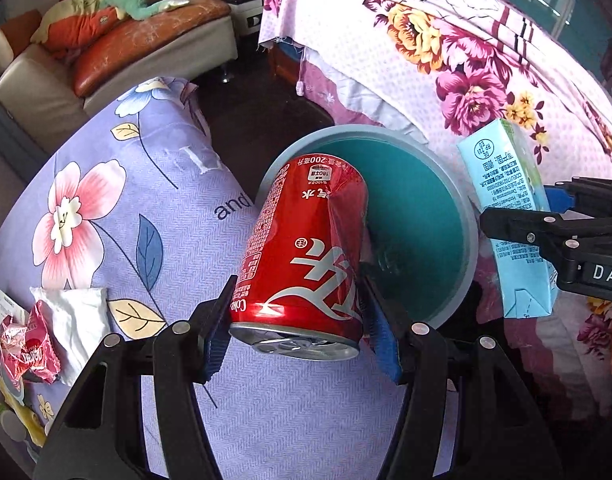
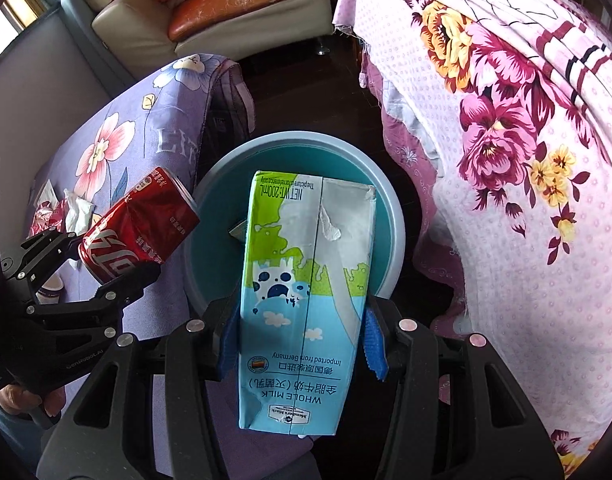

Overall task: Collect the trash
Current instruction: 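Carry the can and milk carton over the teal bin and release the can, then open the right gripper to drop the milk carton into the bin, then grasp the white supplement bottle with the left gripper while the right grasps the yogurt cup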

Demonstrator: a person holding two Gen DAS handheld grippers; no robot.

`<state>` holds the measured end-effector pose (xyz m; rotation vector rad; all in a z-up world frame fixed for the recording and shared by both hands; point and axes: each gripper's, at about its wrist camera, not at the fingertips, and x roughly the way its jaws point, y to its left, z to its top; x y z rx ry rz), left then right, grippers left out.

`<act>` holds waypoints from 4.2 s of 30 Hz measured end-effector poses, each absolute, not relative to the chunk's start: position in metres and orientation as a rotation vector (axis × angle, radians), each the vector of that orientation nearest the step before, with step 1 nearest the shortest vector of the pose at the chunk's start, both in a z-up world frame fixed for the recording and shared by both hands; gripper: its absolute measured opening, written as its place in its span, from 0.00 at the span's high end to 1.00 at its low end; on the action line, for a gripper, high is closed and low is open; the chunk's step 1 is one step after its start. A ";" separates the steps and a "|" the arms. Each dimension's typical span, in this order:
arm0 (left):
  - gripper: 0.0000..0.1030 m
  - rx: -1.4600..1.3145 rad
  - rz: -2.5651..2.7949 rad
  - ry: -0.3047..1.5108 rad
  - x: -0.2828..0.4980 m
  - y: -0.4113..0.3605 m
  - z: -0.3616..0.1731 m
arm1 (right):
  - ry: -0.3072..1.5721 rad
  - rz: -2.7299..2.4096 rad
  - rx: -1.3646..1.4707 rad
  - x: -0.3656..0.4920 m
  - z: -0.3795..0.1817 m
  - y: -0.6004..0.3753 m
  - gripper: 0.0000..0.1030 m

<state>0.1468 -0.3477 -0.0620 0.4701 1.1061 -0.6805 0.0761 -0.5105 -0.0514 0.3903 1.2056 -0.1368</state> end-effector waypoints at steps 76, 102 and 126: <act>0.07 0.210 -0.468 0.971 0.123 -0.151 0.005 | 1.187 -0.113 0.072 0.085 0.022 -0.364 0.24; 0.07 0.053 -0.144 1.062 0.119 0.085 -0.018 | 1.440 0.209 0.124 0.145 -0.026 -0.150 0.19; 0.30 -0.324 0.051 1.136 0.219 0.172 -0.031 | 1.438 0.305 -0.078 0.192 -0.050 -0.077 0.54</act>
